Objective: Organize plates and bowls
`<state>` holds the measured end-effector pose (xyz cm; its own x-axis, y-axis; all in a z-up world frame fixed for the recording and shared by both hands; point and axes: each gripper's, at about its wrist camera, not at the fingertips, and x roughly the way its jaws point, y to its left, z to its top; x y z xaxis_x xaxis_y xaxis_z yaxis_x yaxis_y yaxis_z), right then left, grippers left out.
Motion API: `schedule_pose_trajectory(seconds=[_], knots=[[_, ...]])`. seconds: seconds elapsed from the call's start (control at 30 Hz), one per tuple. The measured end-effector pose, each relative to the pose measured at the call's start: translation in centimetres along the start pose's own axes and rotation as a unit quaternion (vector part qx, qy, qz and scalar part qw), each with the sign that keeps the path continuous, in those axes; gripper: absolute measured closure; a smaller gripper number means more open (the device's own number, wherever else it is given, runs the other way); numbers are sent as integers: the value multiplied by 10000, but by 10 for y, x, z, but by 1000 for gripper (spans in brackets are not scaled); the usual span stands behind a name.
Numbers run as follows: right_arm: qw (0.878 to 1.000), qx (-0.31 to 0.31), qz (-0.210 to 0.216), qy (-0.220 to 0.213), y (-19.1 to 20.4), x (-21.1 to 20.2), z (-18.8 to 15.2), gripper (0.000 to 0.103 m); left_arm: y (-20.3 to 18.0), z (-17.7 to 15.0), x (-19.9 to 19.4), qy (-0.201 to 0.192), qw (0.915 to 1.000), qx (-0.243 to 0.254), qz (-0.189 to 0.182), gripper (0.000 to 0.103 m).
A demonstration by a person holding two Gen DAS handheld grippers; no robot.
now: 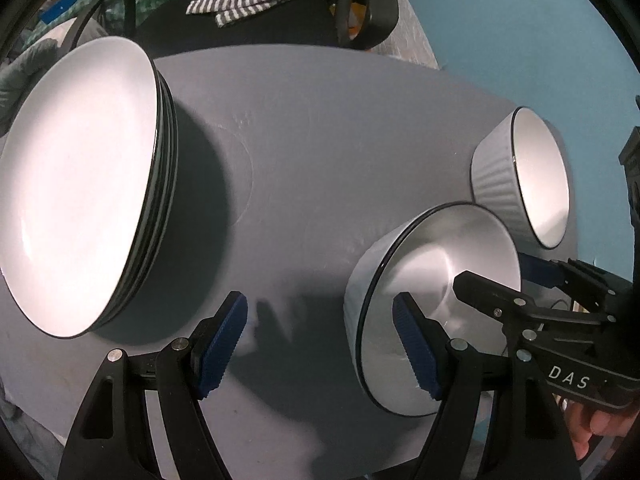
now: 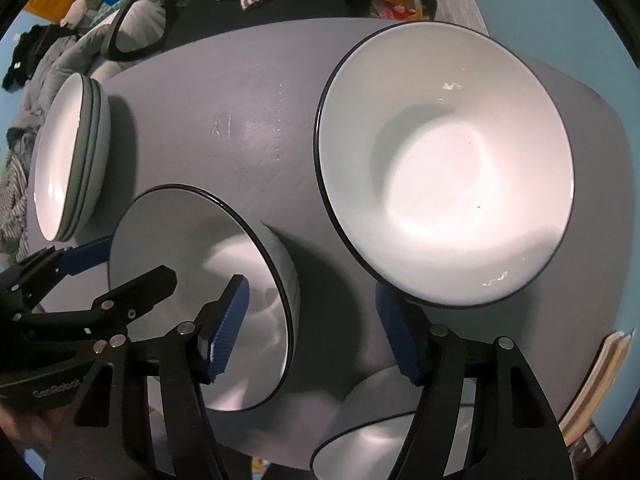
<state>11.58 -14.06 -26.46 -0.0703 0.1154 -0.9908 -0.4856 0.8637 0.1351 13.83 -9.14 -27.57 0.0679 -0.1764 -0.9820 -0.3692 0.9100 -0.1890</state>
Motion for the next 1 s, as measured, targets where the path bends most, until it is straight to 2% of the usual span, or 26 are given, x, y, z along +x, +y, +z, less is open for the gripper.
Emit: schedule_pose_trajectory(seconds=[0.07, 0.13, 0.17, 0.2, 0.23, 0.33, 0.47, 0.53, 0.7, 0.83, 1.0], knots=[[10000, 0, -26, -35, -1, -2, 2, 35, 1, -1, 3, 60, 10000, 32, 34, 27], [10000, 10, -52, 53, -2, 2, 2, 36, 1, 0, 10, 230, 9997, 15, 92, 35], [9999, 15, -31, 99, -2, 2, 0, 39, 1, 0, 12, 279, 9996, -1, 54, 42], [9999, 1, 24, 146, -1, 4, 0, 50, 1, -1, 14, 321, 9995, -17, 4, 46], [9998, -26, 44, 189, 0, 6, -1, 56, 1, -2, 15, 351, 9994, -24, -15, 46], [9998, -129, 48, 144, 3, 7, -6, 60, -2, -5, 17, 354, 9993, 19, -97, 52], [9997, -161, 120, 134, 7, 7, -8, 71, -8, -11, 23, 425, 9989, 143, -142, 67], [9997, -162, 153, 134, 8, 7, -9, 83, -10, -13, 23, 414, 9988, 177, -177, 71], [9996, -247, 88, 93, 11, 8, -9, 90, -15, -14, 22, 379, 9985, 189, -334, 87], [9996, -269, -1, 82, 15, 12, -11, 96, -19, -16, 18, 339, 9989, 153, -284, 93], [9997, -221, 24, 82, 13, 8, -12, 98, -10, -15, 15, 318, 9990, 91, -296, 96]])
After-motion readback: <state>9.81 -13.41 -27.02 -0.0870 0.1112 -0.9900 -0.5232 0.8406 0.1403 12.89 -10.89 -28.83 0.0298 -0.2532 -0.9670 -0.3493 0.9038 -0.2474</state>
